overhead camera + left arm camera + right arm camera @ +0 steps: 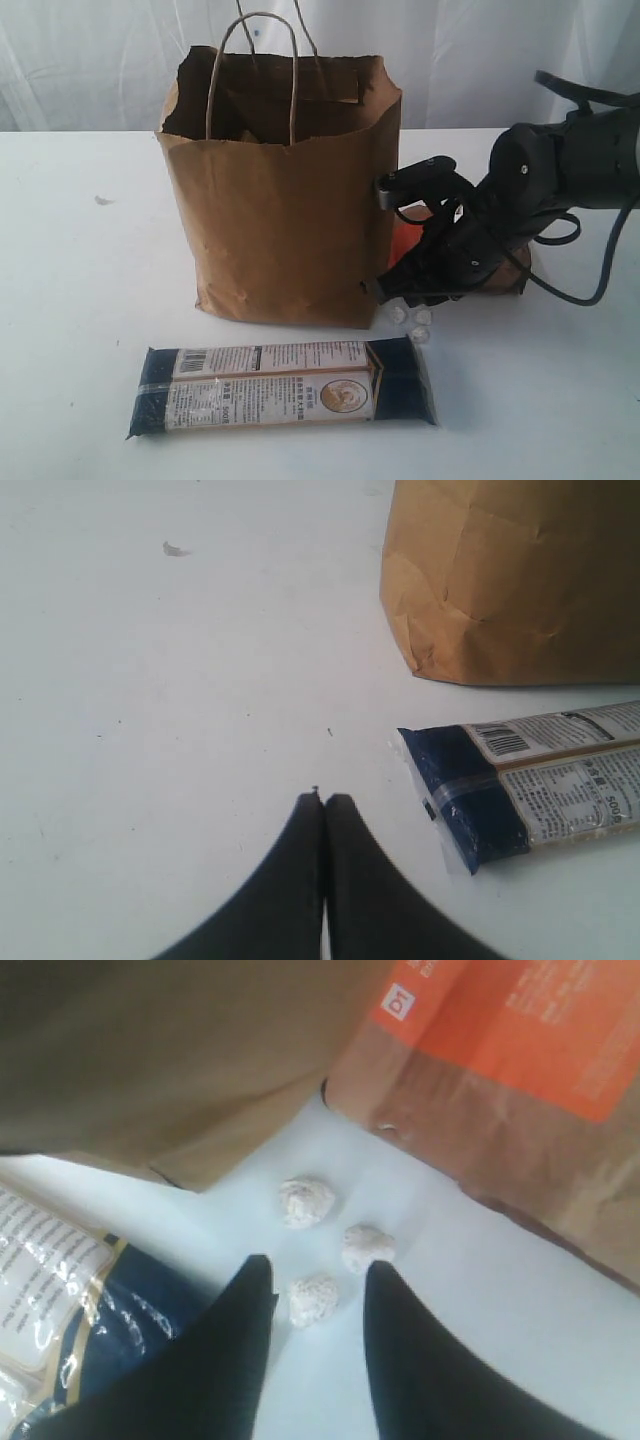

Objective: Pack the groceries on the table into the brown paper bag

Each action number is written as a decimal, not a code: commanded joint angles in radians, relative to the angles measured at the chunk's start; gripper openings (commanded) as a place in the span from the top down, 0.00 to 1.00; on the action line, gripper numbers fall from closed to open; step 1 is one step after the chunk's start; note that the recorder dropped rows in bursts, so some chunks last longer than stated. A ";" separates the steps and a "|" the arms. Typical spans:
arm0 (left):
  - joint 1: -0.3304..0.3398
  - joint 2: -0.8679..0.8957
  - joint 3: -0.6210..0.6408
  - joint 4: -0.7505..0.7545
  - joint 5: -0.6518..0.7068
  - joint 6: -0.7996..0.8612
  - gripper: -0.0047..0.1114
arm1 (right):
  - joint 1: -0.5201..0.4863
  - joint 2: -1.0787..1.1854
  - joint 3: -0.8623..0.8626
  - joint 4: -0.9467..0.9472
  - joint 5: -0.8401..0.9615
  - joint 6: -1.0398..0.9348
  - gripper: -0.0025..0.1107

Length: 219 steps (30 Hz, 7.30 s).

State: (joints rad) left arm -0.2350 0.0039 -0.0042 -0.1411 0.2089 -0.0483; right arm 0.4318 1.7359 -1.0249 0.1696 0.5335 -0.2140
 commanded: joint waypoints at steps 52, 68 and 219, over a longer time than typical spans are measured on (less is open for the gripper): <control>0.002 -0.004 0.004 -0.007 0.001 0.003 0.96 | 0.004 0.169 0.001 -0.164 -0.092 0.243 0.68; 0.002 -0.004 0.004 -0.007 0.001 0.003 0.96 | 0.004 0.083 0.001 -0.164 -0.081 0.241 0.98; 0.002 -0.004 0.004 -0.007 0.001 0.003 0.96 | 0.143 -0.169 0.318 -0.319 -0.247 0.466 0.60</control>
State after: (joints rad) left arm -0.2350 0.0039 -0.0042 -0.1411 0.2089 -0.0476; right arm 0.5888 1.5285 -0.7113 -0.0948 0.3357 0.1779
